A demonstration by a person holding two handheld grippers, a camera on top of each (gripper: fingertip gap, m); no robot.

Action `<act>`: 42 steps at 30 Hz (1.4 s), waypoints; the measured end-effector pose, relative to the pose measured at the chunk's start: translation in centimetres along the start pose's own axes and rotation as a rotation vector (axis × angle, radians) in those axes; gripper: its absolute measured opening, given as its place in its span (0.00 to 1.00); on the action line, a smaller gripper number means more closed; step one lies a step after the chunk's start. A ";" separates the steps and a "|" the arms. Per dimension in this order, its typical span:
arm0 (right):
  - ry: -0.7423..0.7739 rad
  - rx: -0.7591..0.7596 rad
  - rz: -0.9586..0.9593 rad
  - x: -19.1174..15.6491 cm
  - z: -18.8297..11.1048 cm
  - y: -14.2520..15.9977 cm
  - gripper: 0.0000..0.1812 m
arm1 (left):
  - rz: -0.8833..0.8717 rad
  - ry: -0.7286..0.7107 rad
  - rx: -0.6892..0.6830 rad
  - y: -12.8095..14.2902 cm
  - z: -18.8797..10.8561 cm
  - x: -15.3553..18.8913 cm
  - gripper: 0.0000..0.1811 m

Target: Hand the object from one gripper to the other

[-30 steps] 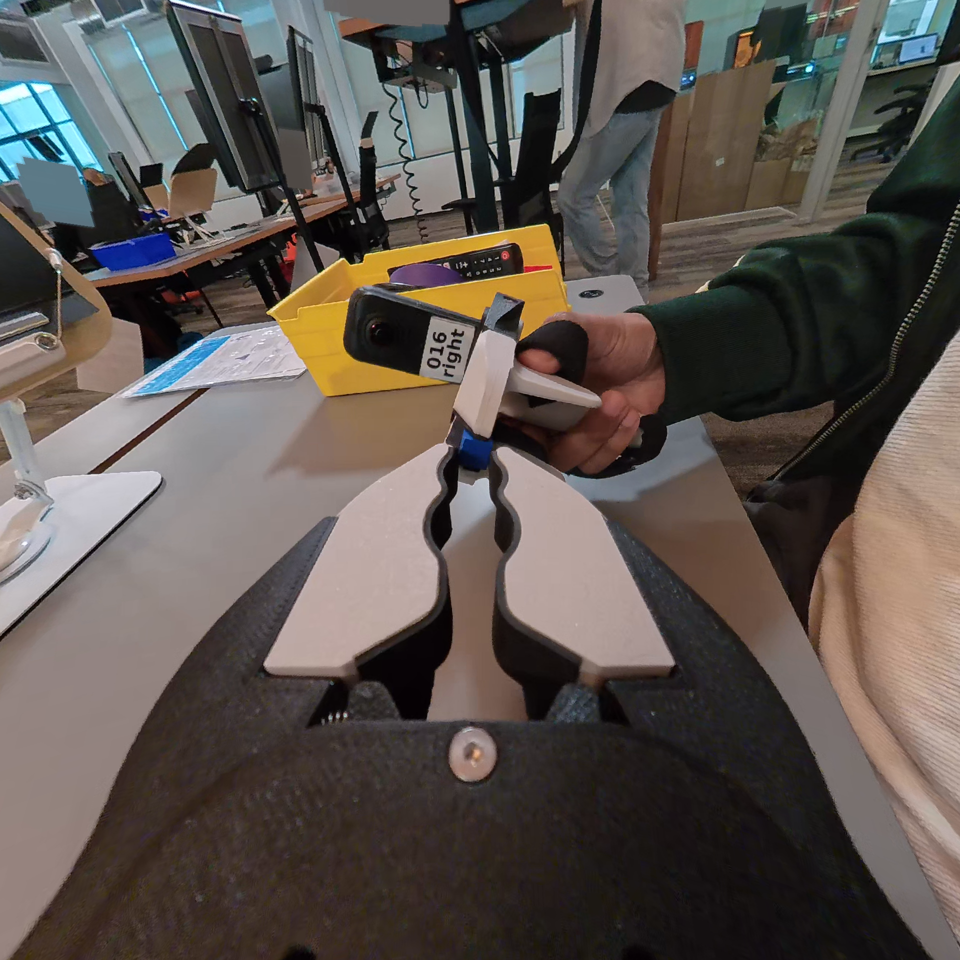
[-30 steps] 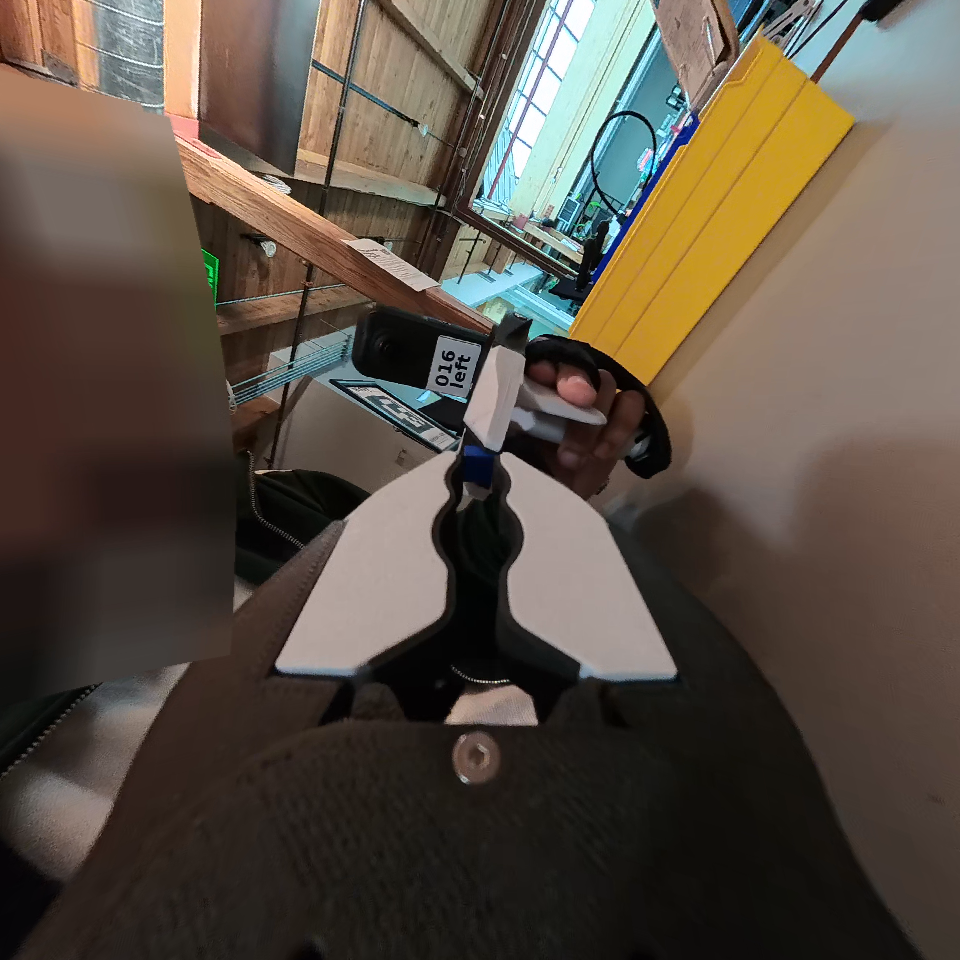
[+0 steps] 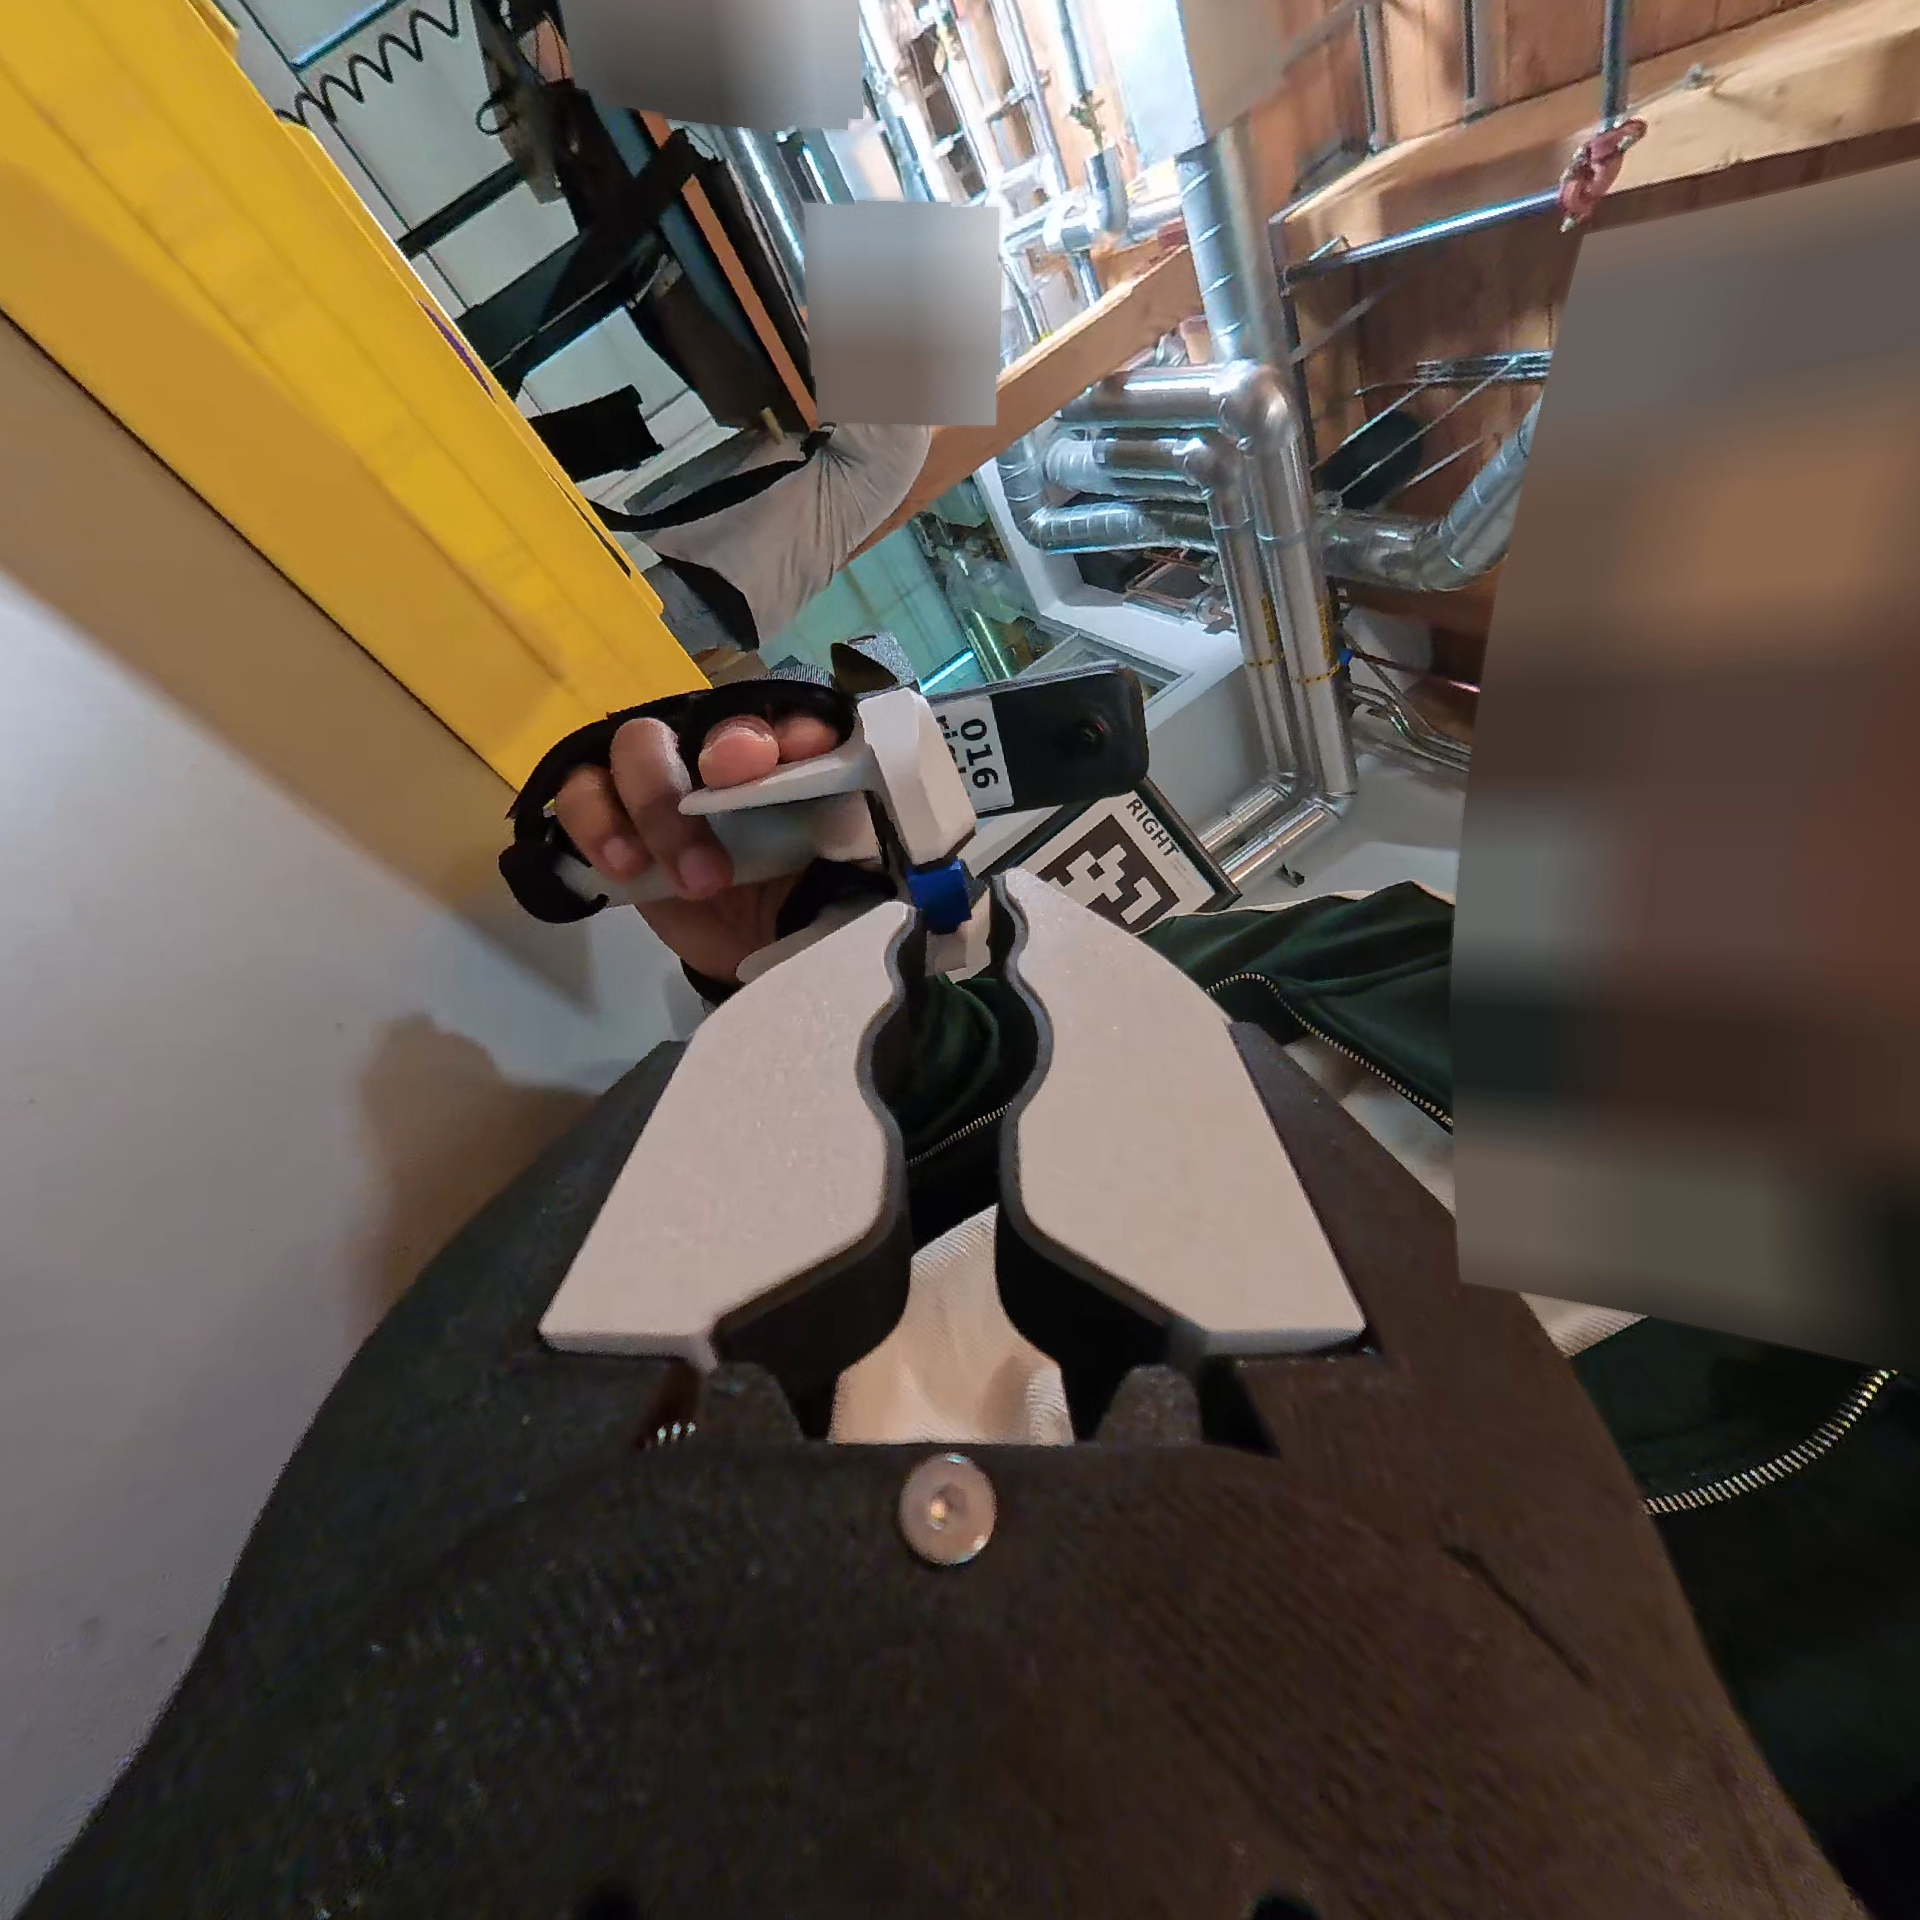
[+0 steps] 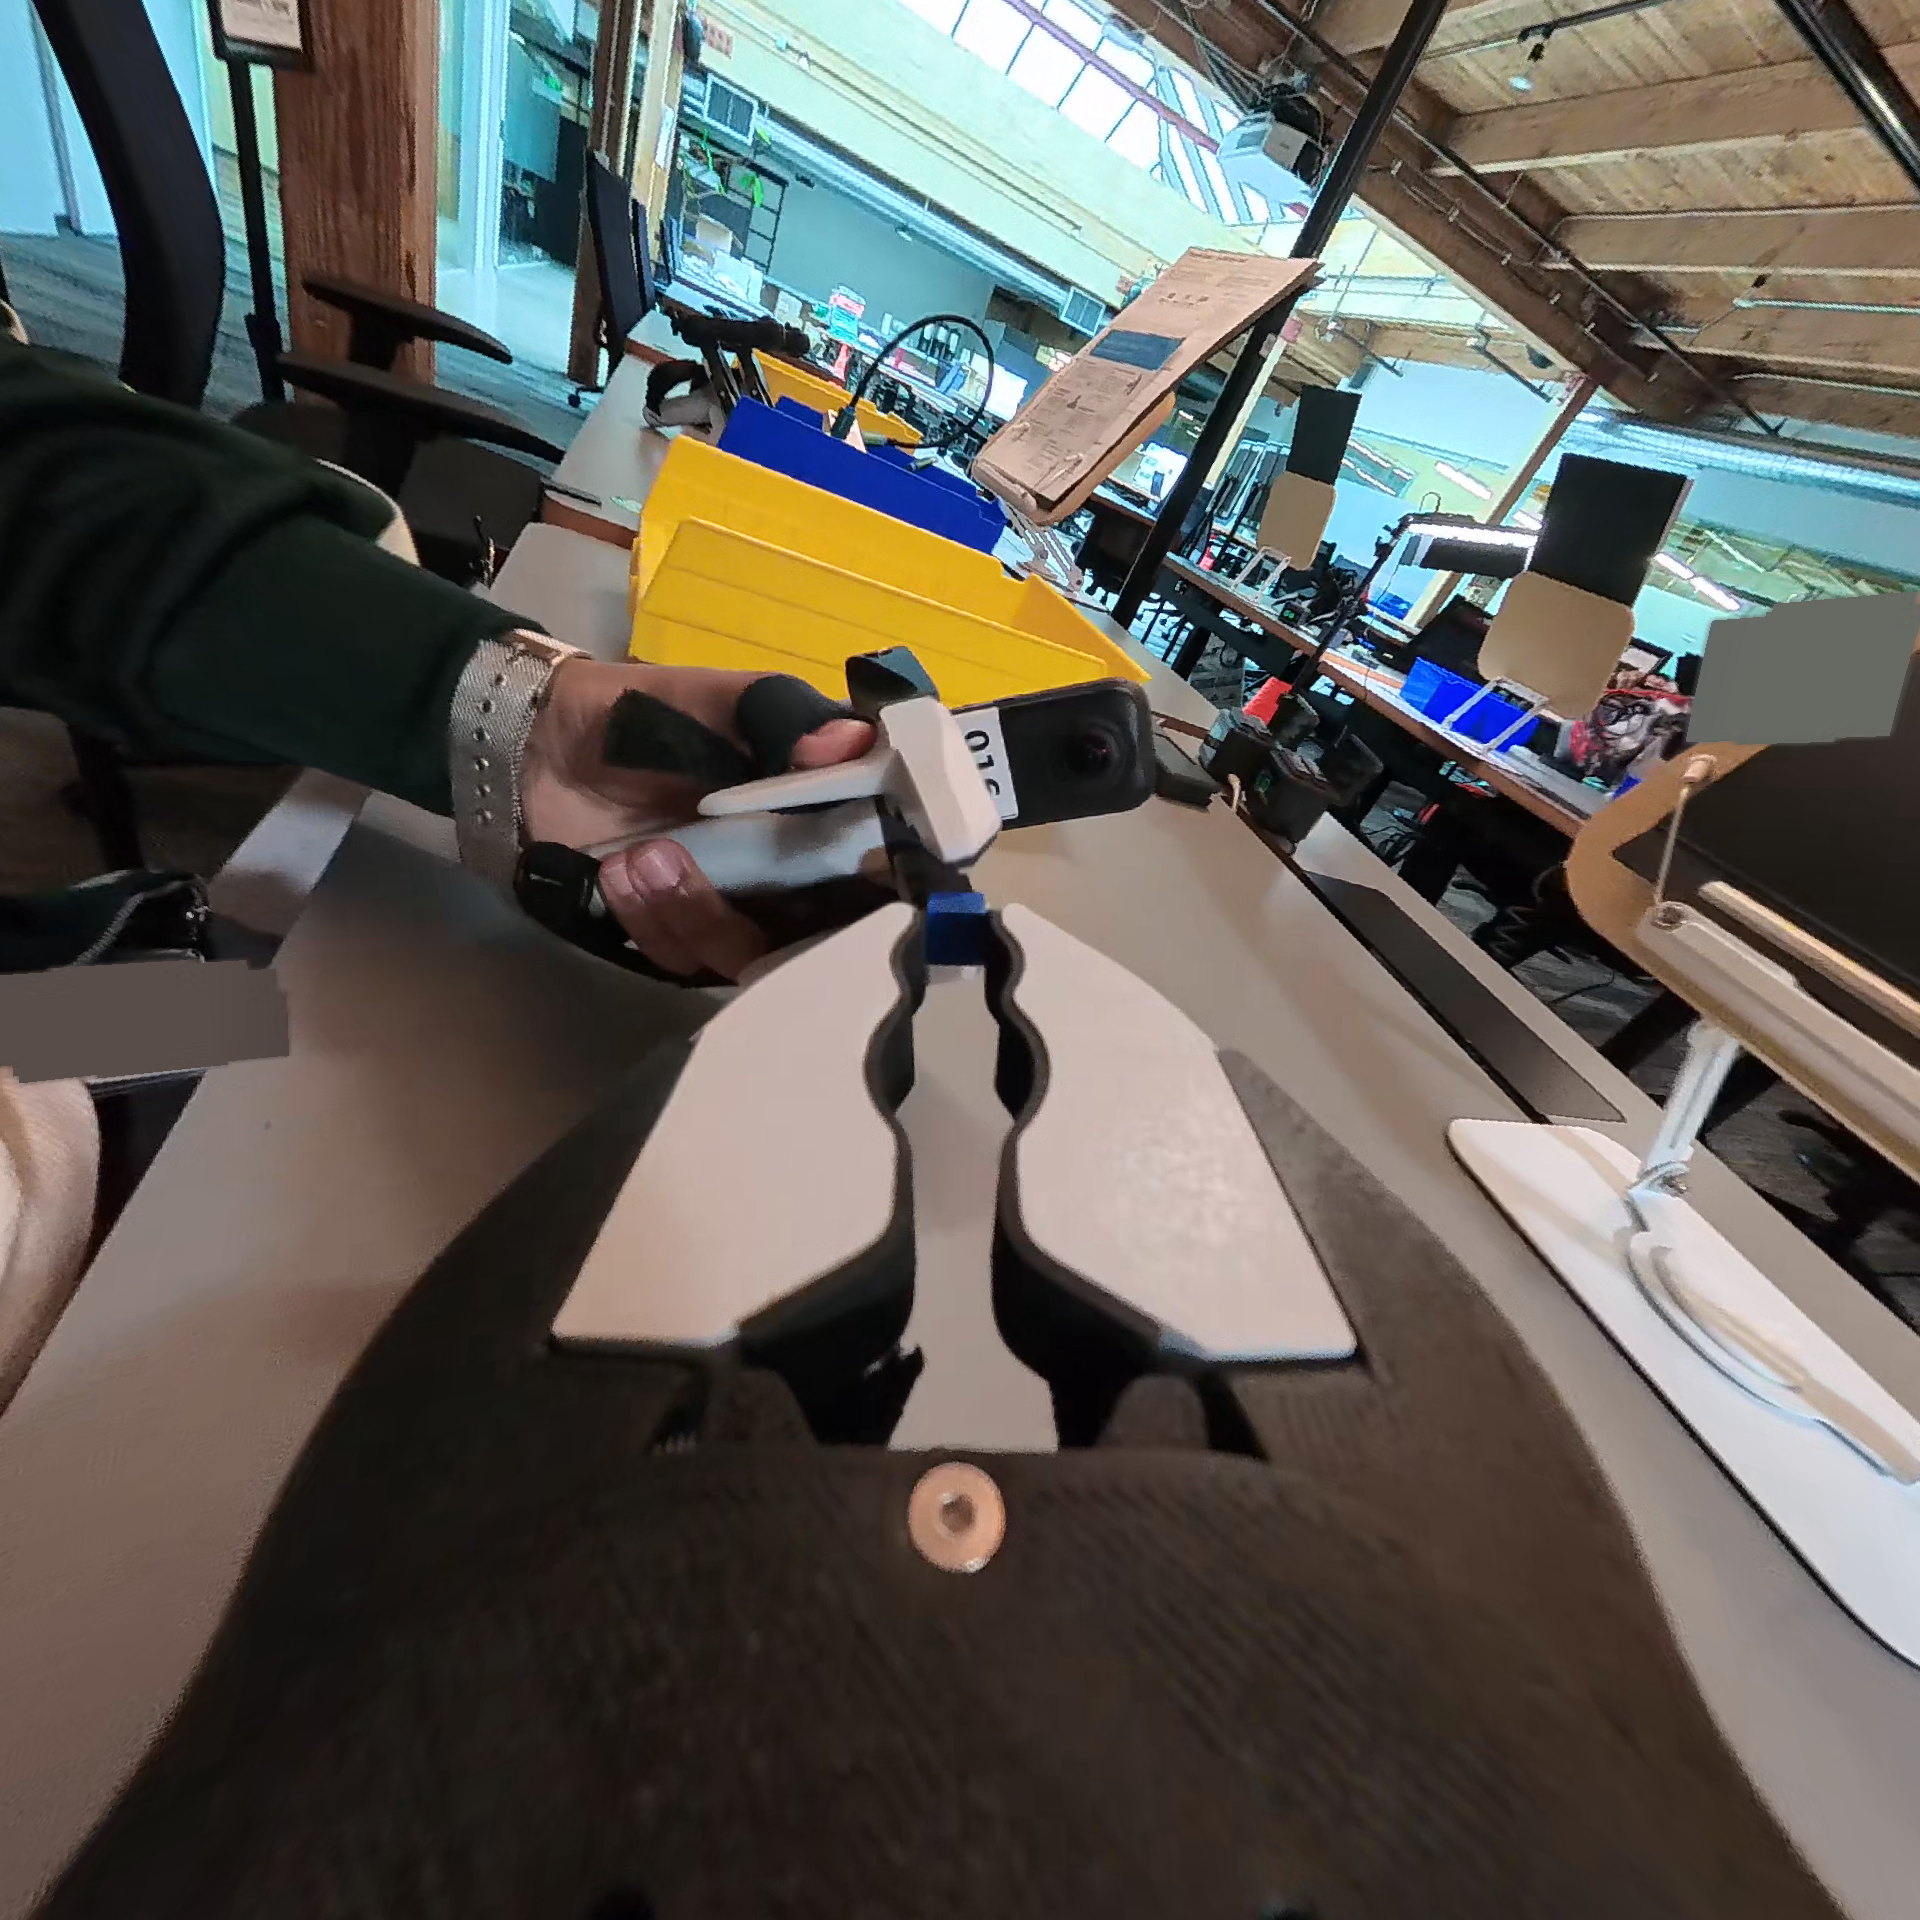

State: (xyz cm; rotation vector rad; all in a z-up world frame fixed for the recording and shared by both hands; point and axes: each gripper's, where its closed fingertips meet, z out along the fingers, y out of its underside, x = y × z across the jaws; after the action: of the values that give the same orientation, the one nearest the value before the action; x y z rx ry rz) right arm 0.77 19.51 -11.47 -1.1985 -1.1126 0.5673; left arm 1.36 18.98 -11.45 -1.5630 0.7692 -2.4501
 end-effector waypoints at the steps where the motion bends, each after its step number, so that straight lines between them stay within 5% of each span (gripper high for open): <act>1: 0.003 -0.007 -0.010 0.0 0.0 0.1 0.06 | -0.001 -0.004 -0.001 0.0 0.0 -0.1 0.08; 15: -0.006 -0.059 -0.085 -0.5 0.3 0.7 0.06 | -0.001 -0.038 -0.045 0.7 0.2 -0.7 0.09; 26: 0.026 -0.068 -0.055 0.1 0.3 1.1 0.11 | 0.184 -0.109 -0.040 0.1 0.3 -0.4 0.06; 28: 0.073 -0.076 -0.010 1.0 0.3 1.3 0.26 | 0.258 -0.125 -0.003 -0.5 0.2 -0.1 0.06; 31: 0.109 -0.046 0.045 1.7 0.2 0.8 0.34 | 0.387 -0.183 0.035 -1.3 -0.3 0.0 0.06; 36: 0.068 0.026 0.211 1.5 0.2 -0.1 0.30 | 0.720 -0.320 0.052 -2.2 -0.9 0.2 0.06; 42: -0.049 0.103 0.715 2.0 -0.6 -0.6 0.15 | 0.970 -0.471 -0.012 -2.0 -0.7 -0.2 0.06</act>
State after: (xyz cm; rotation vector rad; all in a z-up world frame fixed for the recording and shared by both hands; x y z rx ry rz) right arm 2.01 20.76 -10.17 -1.4907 -0.6584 1.1848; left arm 1.19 21.05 -10.89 -1.2397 1.0901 -1.3339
